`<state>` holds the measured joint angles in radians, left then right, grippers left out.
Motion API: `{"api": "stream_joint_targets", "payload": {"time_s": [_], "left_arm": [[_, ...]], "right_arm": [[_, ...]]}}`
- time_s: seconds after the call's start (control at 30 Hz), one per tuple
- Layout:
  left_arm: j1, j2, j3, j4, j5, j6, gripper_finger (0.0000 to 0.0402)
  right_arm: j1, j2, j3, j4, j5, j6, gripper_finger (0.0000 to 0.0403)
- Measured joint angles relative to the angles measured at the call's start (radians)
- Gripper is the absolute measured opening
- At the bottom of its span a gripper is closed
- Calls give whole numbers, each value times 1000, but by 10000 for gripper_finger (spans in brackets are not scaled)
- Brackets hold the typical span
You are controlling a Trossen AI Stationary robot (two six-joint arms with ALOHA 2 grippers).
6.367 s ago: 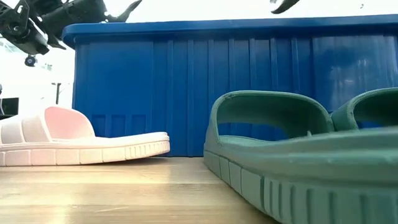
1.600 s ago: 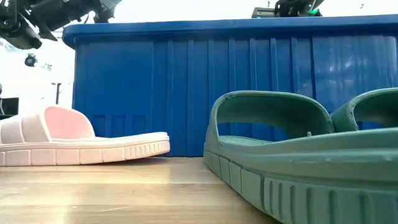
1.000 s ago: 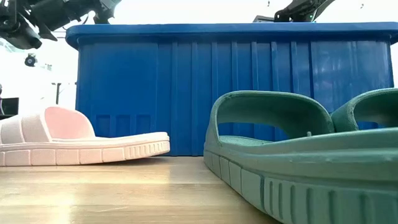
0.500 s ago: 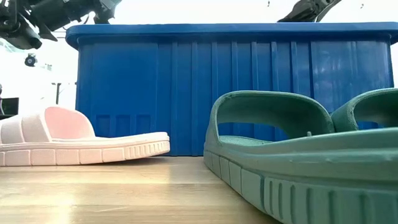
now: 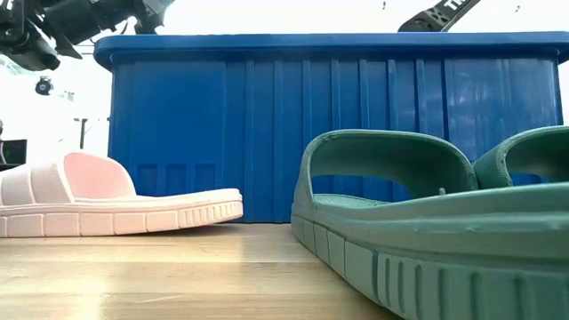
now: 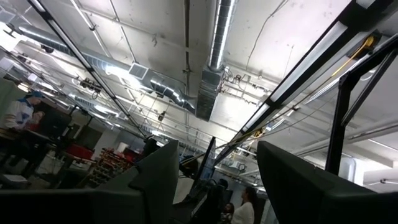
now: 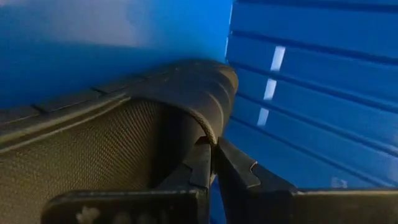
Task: Pick and place slides into bin
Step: Put the black slide into the blue container
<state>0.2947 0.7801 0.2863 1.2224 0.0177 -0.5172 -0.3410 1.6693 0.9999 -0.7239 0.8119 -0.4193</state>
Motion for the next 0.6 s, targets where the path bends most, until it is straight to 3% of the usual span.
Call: {"api": "stream_joint_targets", "payload": {"time_s": [0.43,0.6], "left_arm": [[0,1,-1,-1,5,0,201],[0,3,-1,-2,6,0,201]], "right_arm": [[-19,4,6,-19,-2,-33,9],[-32,1,8,-26,-40,-28,29]]}}
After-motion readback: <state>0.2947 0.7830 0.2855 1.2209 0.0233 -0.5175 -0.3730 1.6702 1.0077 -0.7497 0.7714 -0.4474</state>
